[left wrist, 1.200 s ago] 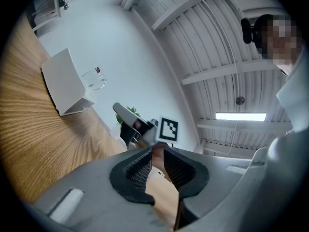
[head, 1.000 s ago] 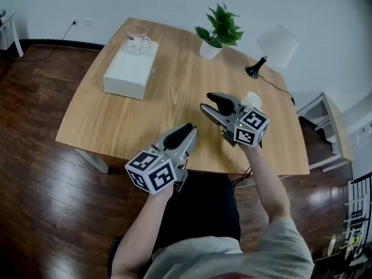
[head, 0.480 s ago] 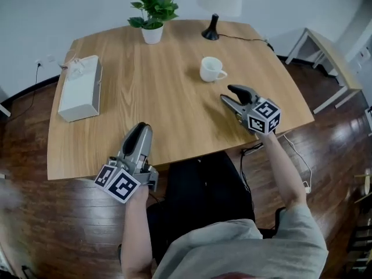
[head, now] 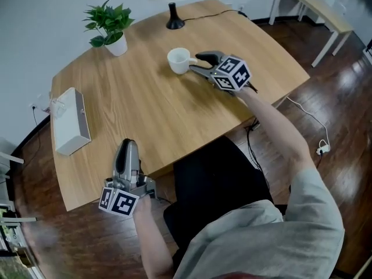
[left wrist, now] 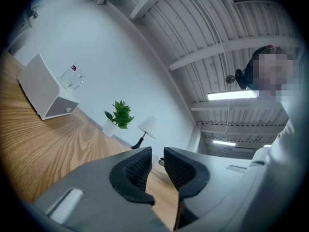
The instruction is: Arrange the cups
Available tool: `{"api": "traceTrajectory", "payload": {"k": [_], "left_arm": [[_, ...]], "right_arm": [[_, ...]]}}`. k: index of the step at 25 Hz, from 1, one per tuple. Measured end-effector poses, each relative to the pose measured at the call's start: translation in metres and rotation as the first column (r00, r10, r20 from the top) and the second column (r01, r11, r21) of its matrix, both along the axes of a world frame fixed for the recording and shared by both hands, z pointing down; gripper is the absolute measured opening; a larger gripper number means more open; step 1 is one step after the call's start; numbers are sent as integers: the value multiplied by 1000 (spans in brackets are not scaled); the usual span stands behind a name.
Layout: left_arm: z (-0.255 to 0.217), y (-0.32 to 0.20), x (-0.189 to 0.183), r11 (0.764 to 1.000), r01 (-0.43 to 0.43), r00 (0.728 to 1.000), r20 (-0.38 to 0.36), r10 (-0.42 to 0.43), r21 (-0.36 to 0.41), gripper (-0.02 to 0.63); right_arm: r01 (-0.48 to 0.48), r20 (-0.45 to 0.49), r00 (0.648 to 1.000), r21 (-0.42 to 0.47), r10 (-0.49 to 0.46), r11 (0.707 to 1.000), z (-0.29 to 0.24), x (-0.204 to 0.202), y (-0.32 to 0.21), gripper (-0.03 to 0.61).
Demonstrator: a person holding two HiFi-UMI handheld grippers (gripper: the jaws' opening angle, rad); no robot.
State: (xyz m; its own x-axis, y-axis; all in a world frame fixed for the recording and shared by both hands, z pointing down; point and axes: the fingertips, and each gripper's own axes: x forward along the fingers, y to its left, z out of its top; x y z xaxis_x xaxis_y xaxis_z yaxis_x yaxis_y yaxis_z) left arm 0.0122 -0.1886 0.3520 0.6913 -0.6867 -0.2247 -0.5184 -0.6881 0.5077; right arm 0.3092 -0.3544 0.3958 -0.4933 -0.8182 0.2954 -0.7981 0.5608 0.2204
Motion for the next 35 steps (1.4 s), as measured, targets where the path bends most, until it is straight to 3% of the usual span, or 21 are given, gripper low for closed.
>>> {"api": "traceTrajectory", "payload": {"k": [3,7,14,18,28,35], "left_arm": [[-1,-1,-2,1000,-5,1000,-17,5,-6,67],[-1,0,-1,1000,-10,1000,-20,10,-6,67],[-4,1,2,1000,-12,1000,-28,12,-13,67],[-4,0,-1,1000,-14,999,-44,13,-19,67],[-3,-6,-12,998,2,984,-176,-14,-67,67],[-5,-10,-14,997,-12,976,-218,-5,-76,66]], "right_arm": [[30,-40,999,-26,-31,999,5,-5,-9,177],[29,-64,997,-33,-31,999,6,-5,-10,81],[-2,61,998,-73,7,997,-2,-4,-2,67],[34,153,988,-103,-18,994,-5,-23,4,67],[245,324,928,-155,-185,957,-13,-134,11,66],[423,354,858,-75,-372,903,-59,-256,9,67]]}}
